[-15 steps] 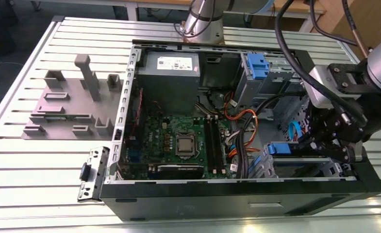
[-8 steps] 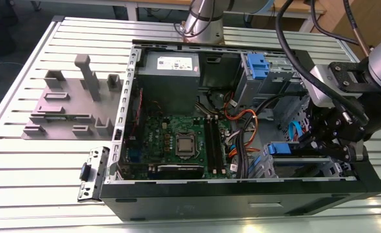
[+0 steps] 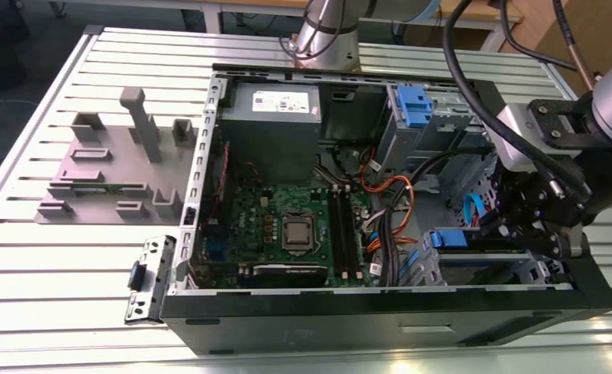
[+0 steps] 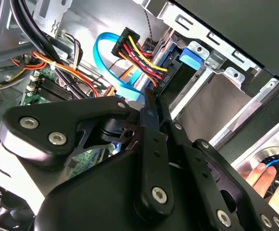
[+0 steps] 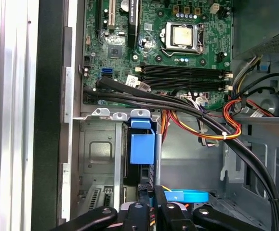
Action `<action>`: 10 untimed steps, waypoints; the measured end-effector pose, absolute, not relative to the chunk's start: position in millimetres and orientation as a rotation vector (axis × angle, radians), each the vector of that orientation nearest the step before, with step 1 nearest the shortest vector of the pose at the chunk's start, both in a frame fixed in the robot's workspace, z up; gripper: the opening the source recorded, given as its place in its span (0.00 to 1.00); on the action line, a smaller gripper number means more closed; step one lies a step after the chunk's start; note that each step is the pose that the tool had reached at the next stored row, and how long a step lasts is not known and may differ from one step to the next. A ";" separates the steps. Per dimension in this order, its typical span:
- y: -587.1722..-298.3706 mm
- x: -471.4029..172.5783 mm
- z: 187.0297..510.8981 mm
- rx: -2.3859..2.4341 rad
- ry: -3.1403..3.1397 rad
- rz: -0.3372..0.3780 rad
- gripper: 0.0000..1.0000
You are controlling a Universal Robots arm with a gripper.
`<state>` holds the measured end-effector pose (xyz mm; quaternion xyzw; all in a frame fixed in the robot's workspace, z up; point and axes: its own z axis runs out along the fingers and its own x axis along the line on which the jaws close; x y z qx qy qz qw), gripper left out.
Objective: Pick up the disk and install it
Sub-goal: 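Insert the second disk wire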
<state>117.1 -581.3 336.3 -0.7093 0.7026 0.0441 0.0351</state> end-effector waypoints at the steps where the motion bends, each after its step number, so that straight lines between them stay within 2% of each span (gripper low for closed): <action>1: -581.2 117.3 336.1 -2.179 2.158 0.138 0.16; 10: -581.9 117.7 335.0 -2.178 2.158 0.141 0.16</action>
